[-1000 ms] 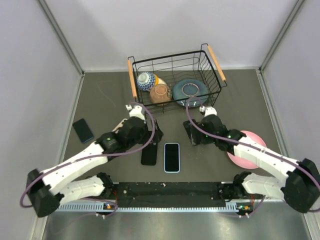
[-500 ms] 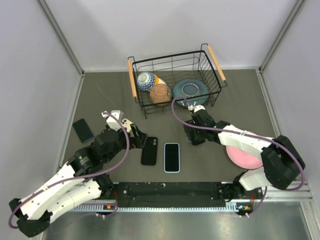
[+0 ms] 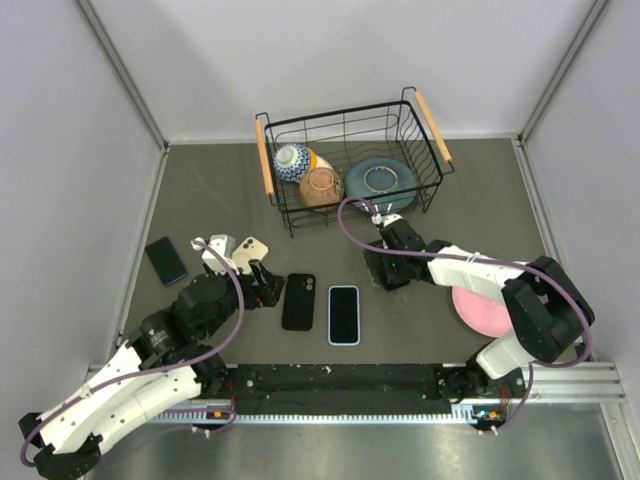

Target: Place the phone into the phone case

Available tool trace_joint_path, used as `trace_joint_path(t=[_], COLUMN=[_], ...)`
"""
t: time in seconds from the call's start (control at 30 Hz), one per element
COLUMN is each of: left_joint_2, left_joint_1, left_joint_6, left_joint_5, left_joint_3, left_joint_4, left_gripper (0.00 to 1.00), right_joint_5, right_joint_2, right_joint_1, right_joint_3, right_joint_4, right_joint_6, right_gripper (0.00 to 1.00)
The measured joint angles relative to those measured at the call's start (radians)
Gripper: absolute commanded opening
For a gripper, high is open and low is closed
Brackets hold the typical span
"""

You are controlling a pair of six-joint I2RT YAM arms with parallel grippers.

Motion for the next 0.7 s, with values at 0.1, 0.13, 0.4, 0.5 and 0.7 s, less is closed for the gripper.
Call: trace_joint_path(t=[0.1, 0.13, 0.4, 0.5, 0.7], left_joint_2=[0.003, 0.005, 0.049, 0.074, 0.097], left_joint_1=[0.0, 0.0, 0.0, 0.0, 0.0], left_joint_6=[-0.008, -0.011, -0.027, -0.03, -0.038], left_joint_5=[0.007, 0.008, 0.027, 0.038, 0.062], left_joint_3=[-0.006, -0.007, -0.02, -0.021, -0.022], left_joint_4=[0.003, 0.005, 0.045, 0.055, 0.079], left_gripper=[0.94, 0.94, 0.93, 0.9, 0.83], right_joint_5=[0.017, 0.024, 0.041, 0.036, 0.024], right_joint_2=[0.007, 0.011, 0.036, 0.039, 0.043], right_joint_1=[0.0, 0.0, -0.001, -0.001, -0.003], right_joint_3=[0.0, 0.0, 0.0, 0.002, 0.006], right_joint_4=[0.016, 0.019, 0.021, 0.021, 0.022], right_joint_6=[0.003, 0.003, 0.0, -0.002, -0.005], right_gripper=[0.98, 0.98, 0.97, 0.92, 0.76])
